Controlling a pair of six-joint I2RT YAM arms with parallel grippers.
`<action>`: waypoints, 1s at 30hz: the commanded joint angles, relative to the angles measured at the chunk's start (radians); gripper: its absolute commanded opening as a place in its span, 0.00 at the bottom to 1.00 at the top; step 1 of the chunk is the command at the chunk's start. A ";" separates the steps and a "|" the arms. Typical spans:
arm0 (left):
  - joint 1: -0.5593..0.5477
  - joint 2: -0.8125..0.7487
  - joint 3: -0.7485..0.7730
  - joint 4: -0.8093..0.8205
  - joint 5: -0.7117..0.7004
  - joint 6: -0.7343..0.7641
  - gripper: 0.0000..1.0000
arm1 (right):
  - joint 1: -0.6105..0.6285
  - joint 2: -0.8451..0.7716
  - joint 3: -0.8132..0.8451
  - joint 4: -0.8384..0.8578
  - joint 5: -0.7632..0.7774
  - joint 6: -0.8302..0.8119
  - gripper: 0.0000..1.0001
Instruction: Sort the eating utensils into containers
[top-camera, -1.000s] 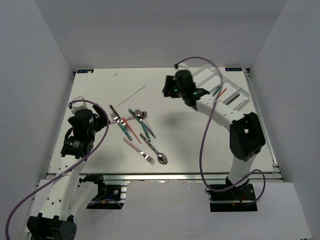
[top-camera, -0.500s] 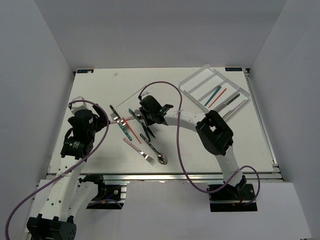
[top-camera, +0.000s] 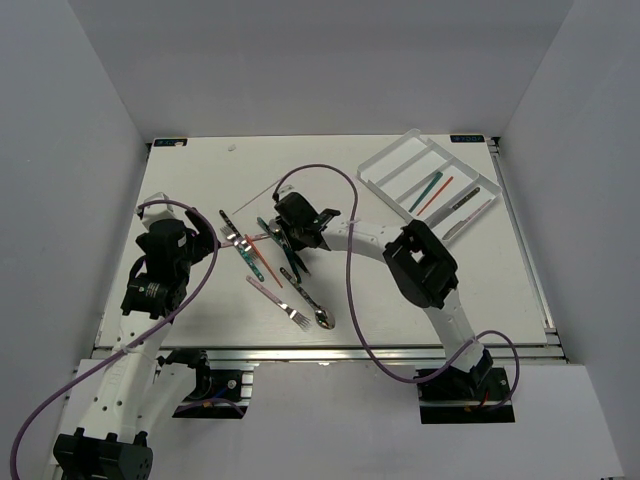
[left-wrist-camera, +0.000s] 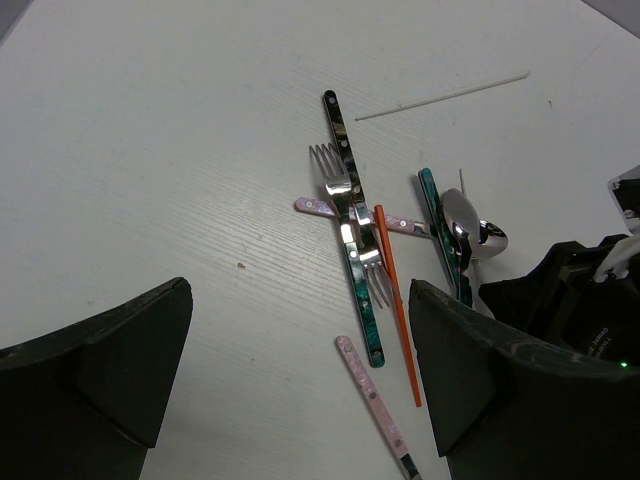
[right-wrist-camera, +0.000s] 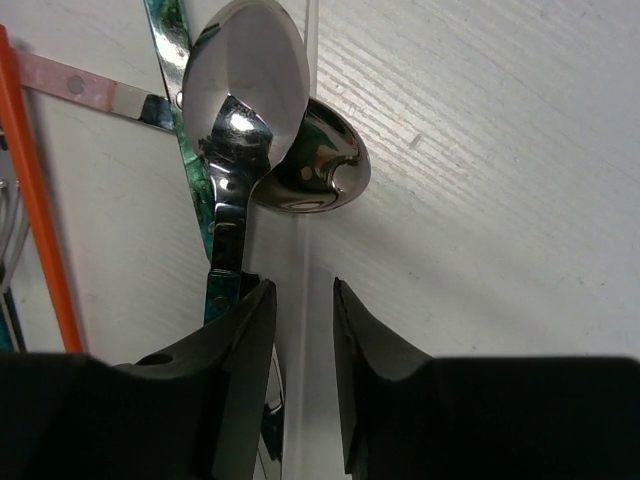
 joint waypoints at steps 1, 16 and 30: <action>-0.003 -0.013 -0.005 0.011 0.008 0.008 0.98 | 0.003 0.034 0.056 -0.025 0.007 -0.020 0.35; -0.004 -0.018 -0.006 0.011 0.011 0.008 0.98 | -0.112 0.057 -0.009 -0.166 0.096 0.115 0.00; -0.004 -0.021 -0.006 0.010 0.007 0.007 0.98 | -0.360 -0.373 -0.249 -0.031 -0.154 0.116 0.00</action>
